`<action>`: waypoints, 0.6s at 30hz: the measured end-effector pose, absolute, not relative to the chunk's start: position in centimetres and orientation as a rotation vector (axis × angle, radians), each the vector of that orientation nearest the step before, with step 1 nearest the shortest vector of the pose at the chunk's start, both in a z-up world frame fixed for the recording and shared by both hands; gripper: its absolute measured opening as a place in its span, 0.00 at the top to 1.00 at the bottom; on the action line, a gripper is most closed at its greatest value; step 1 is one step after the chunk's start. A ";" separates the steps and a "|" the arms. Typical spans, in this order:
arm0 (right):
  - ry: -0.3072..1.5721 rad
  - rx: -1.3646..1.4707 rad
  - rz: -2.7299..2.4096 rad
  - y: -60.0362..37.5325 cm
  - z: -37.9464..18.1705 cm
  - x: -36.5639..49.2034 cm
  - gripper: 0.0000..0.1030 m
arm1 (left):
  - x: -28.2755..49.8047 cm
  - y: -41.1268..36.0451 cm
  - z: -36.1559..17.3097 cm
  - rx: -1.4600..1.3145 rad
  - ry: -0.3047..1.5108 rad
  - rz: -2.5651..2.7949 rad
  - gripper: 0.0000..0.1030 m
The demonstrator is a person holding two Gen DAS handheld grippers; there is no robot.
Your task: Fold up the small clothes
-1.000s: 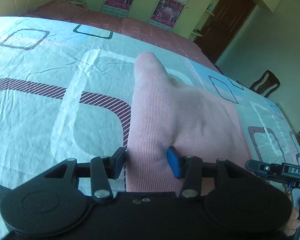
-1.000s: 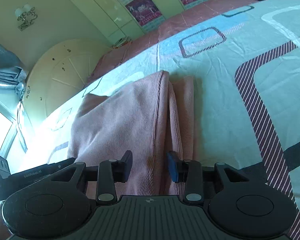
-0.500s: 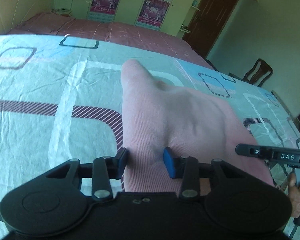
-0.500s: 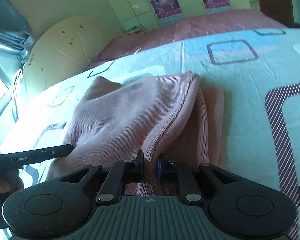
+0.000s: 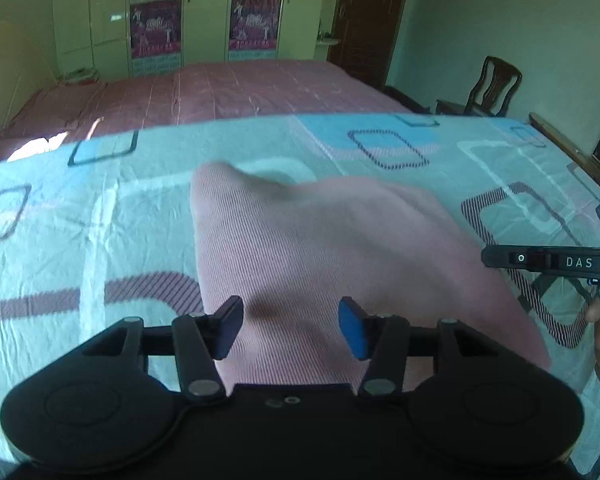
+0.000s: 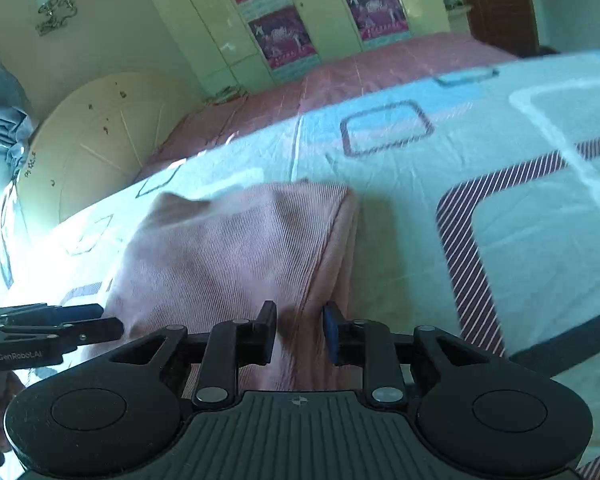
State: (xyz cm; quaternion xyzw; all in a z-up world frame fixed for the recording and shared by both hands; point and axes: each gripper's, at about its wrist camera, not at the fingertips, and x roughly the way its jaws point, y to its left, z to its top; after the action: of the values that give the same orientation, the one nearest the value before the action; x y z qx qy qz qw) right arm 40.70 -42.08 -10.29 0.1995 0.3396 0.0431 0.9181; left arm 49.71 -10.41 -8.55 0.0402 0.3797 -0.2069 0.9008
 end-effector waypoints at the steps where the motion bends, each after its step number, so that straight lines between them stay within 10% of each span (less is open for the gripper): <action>1: 0.684 0.402 0.078 -42.4 -9.9 41.3 0.75 | 50.6 -10.6 -8.3 0.084 0.760 -0.434 0.52; 11: 0.871 0.278 0.076 -42.2 -13.1 49.1 0.71 | 59.4 -12.8 -12.3 0.039 0.858 -0.517 0.52; 18: 0.678 0.229 0.093 -41.7 -10.2 49.0 0.71 | 62.2 -12.1 -12.4 0.054 0.808 -0.414 0.54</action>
State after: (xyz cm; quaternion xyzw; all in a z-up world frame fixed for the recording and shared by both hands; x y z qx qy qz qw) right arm 49.03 -41.70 -10.21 0.1118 0.3317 0.0456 0.9356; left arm 62.16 -12.09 -12.43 0.0263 0.3902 -0.2000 0.8984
